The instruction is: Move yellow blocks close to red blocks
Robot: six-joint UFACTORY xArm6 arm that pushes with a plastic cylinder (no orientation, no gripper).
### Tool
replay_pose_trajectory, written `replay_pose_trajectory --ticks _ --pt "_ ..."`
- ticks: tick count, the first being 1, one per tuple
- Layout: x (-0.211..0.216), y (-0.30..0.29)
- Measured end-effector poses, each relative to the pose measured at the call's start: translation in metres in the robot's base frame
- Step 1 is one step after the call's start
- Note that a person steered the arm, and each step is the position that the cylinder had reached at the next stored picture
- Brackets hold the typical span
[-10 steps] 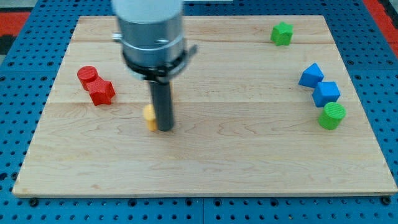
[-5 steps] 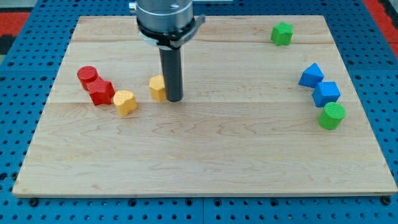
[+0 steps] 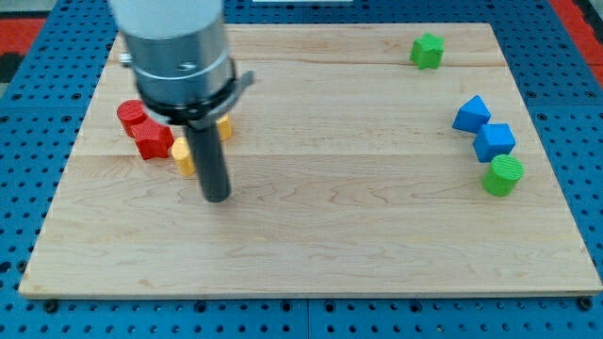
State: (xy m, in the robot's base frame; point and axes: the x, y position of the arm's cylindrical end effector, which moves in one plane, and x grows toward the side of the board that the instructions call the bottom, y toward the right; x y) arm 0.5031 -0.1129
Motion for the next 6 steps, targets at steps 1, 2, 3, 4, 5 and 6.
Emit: replay_pose_trajectory --ticks 1,2,3,4,5,6 --pt "-0.01 -0.002" --pt "-0.017 -0.002" --pt "-0.02 -0.016" --pt "-0.023 -0.03" --pt "-0.034 -0.018" --pt "-0.041 0.006"
